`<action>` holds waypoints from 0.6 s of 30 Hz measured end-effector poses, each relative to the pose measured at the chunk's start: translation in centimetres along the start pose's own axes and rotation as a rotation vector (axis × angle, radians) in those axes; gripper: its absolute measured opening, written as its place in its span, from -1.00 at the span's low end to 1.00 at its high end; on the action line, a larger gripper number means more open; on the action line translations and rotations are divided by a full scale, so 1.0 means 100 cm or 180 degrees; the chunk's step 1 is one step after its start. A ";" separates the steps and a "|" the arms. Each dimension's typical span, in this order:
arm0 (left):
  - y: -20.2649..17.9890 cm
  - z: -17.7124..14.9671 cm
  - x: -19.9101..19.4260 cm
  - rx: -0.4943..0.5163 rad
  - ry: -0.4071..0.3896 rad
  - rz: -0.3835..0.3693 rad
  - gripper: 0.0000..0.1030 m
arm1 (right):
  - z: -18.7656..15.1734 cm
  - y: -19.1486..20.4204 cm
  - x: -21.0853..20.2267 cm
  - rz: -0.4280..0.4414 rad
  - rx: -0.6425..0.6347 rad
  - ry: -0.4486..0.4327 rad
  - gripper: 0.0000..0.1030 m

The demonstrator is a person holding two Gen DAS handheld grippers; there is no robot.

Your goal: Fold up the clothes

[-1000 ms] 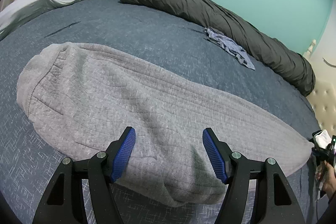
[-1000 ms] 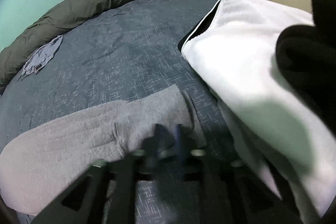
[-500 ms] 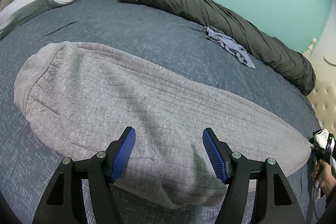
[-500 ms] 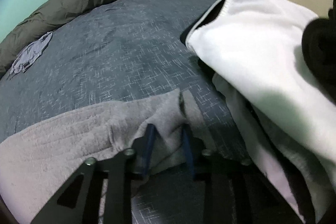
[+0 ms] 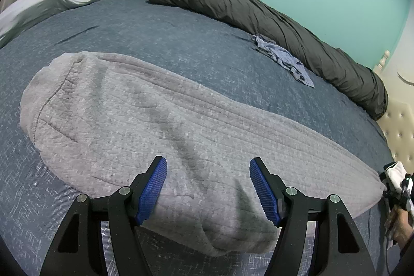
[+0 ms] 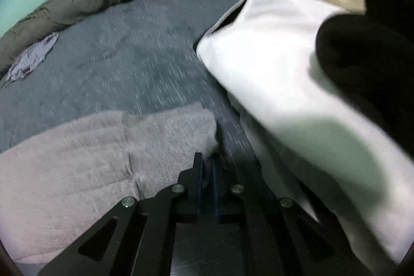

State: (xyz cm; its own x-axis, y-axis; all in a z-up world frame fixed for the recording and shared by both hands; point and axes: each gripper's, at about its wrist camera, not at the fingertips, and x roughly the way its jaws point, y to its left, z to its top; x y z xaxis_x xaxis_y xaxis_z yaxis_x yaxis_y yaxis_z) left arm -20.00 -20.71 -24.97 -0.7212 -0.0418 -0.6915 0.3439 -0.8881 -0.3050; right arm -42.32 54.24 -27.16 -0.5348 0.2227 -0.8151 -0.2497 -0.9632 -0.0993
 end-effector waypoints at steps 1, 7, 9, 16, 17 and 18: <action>0.001 0.000 0.000 -0.0007 0.0001 -0.0002 0.37 | -0.001 0.004 0.000 -0.0115 -0.0101 -0.0005 -0.78; 0.012 0.005 -0.006 -0.0064 -0.0040 -0.0003 0.37 | -0.008 0.026 -0.040 -0.0515 -0.0484 -0.0343 -0.61; 0.017 0.007 -0.010 -0.0098 -0.0064 0.0008 0.37 | -0.012 0.035 -0.063 -0.0406 -0.0530 -0.0511 -0.61; 0.039 0.009 -0.021 -0.0192 -0.0105 0.0048 0.37 | -0.027 0.174 -0.113 0.1279 -0.1358 -0.0520 -0.05; 0.042 0.009 -0.022 -0.0202 -0.0110 0.0051 0.37 | -0.030 0.201 -0.115 0.1507 -0.1484 -0.0436 -0.05; 0.044 0.009 -0.023 -0.0203 -0.0112 0.0052 0.37 | -0.034 0.224 -0.117 0.1643 -0.1606 -0.0381 -0.05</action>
State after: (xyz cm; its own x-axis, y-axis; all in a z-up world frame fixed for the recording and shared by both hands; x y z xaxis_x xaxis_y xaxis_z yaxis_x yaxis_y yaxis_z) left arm -17.35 -24.91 -24.15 -0.7355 -0.0729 -0.6736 0.3925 -0.8563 -0.3358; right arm -38.90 29.55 -21.74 -0.5758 -0.2912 -0.7640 0.4448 -0.8956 0.0061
